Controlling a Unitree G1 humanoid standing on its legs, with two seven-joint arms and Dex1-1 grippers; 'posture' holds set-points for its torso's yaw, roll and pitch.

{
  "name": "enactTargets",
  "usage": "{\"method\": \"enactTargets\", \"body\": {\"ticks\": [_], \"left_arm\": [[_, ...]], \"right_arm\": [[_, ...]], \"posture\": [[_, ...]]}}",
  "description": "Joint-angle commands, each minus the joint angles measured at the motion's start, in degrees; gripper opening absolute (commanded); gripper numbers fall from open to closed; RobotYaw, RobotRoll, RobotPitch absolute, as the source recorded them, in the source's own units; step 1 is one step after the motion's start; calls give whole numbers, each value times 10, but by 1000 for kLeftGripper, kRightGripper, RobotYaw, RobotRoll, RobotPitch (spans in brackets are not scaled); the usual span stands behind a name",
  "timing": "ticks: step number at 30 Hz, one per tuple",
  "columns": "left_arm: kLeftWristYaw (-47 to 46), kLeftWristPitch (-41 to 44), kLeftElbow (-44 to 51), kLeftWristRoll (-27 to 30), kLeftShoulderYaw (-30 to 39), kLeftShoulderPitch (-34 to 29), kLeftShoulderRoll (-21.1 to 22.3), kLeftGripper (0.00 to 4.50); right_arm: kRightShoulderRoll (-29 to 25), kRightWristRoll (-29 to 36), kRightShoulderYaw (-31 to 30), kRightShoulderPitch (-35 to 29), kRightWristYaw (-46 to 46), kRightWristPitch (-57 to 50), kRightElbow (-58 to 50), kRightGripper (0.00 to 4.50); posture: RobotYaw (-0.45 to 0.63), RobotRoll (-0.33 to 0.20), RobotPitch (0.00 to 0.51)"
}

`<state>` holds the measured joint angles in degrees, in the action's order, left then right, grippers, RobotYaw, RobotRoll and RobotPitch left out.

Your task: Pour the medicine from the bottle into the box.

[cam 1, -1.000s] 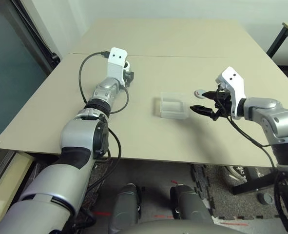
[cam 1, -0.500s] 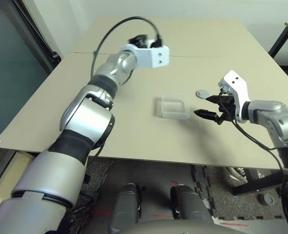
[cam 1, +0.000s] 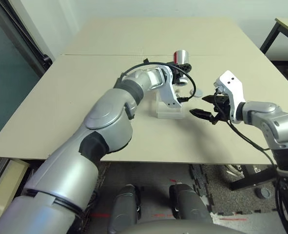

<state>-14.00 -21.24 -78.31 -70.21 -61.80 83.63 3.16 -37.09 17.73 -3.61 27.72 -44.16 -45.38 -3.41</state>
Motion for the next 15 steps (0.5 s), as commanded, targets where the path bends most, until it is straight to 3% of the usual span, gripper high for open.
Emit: {"method": "enactTargets", "body": {"ticks": [1,5,10,15], "left_arm": [[16,10,-12,19,17,-11,7,2653],[61,-5,-12,94,93,-22,27,2653],[188,20,-7,314,320,-42,58,2653],[252,98,3,489,512,-58,64,2652]], "right_arm": [[3,5,6,-6,2,-3,-6,4500],[4,4,1,3,-1,-1,1,4500],[1,1,-5,13,-10,2,10,4500],[-6,-2,-9,18,-24,4,16,4500]], "posture": [[-206,0,51],[-194,0,51],[-165,0,57],[-133,0,62]]}}
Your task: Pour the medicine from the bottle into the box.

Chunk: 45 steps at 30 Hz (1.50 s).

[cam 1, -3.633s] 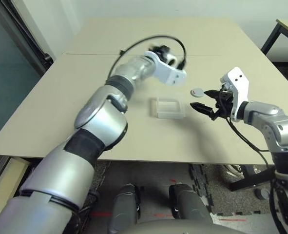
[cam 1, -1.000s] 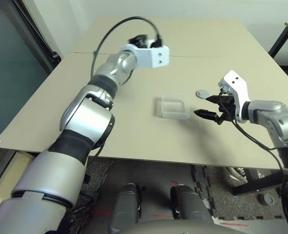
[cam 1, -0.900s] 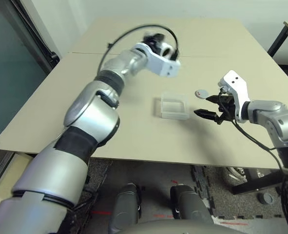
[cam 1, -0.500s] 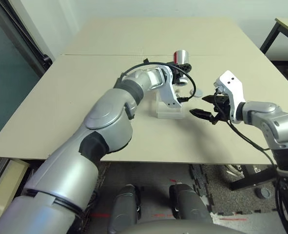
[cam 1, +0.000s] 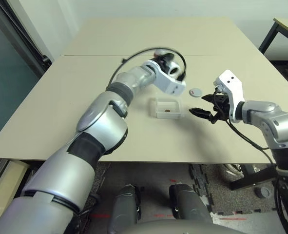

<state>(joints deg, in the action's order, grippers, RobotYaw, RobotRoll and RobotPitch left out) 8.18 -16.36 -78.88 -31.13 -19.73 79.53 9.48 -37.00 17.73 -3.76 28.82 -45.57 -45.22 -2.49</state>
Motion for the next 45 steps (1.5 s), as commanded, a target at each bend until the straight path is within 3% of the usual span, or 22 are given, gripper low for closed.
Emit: {"method": "enactTargets", "body": {"ticks": [1,6,13,23,42,45], "left_arm": [[32,67,10,136,133,-24,5,2652],[38,95,22,233,243,-63,10,2646],[9,101,26,270,292,-118,33,2646],[6,130,23,302,331,-148,40,2646],[25,188,23,305,328,-167,28,2645],[30,181,24,299,322,-167,28,3681]], "right_arm": [[-7,-3,-10,11,-14,4,11,4500],[-9,-8,-19,25,-28,7,24,4500],[-6,-12,-29,36,-40,9,33,4500],[-2,-11,-32,34,-42,0,27,4500],[5,-7,-31,18,-37,-14,9,4500],[5,-7,-29,16,-36,-16,7,4500]], "posture": [[-126,0,62],[-98,0,62],[-72,0,67],[-64,0,72],[-74,0,92],[-75,0,91]]}}
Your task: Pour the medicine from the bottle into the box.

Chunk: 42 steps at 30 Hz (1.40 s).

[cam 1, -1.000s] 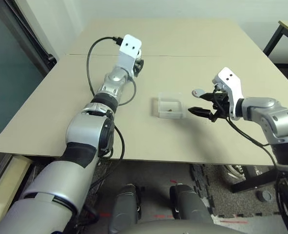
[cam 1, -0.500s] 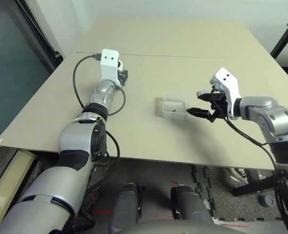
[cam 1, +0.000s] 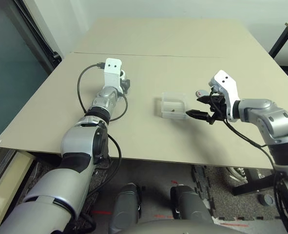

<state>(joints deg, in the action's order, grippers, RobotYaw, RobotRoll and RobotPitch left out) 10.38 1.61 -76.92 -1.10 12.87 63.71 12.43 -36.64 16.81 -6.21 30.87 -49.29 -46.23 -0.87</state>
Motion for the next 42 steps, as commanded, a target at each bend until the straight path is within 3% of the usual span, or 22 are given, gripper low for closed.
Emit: {"method": "enactTargets", "body": {"ticks": [1,3,42], "left_arm": [[7,0,4,-2,-5,-9,-1,4047],[7,-1,4,-3,-8,-9,-1,4447],[29,-41,24,-16,-53,-29,11,4447]], "right_arm": [[1,2,-5,-5,2,-6,-10,4500],[1,3,-4,-6,2,-8,-12,4500],[16,-3,-9,0,0,6,4,4500]], "posture": [[-77,0,92],[-78,0,91],[-21,0,77]]}}
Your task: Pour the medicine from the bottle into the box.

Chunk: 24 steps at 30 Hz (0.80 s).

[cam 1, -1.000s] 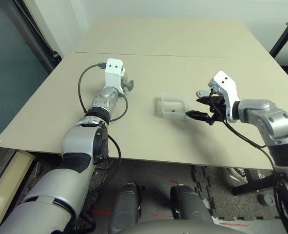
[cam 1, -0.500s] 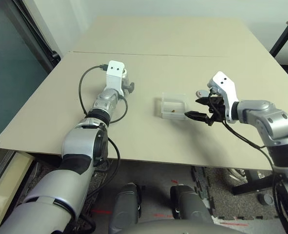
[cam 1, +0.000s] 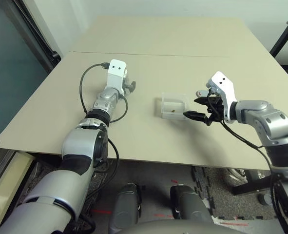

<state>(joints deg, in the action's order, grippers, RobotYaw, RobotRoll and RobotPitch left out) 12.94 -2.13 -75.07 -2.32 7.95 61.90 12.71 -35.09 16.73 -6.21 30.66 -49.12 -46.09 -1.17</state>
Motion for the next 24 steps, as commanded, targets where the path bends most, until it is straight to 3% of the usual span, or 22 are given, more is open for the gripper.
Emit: {"method": "enactTargets", "body": {"ticks": [1,12,24], "left_arm": [[3,-4,7,-2,-3,-12,10,4447],[0,-9,18,6,1,-34,20,4447],[29,0,58,14,-3,-59,2,4447]], "right_arm": [[1,-3,-10,2,-2,5,8,4500],[1,-3,-12,7,-5,8,16,4500],[0,-3,-16,6,-7,8,19,4500]], "posture": [[-18,0,77],[-3,0,82],[14,0,90]]}}
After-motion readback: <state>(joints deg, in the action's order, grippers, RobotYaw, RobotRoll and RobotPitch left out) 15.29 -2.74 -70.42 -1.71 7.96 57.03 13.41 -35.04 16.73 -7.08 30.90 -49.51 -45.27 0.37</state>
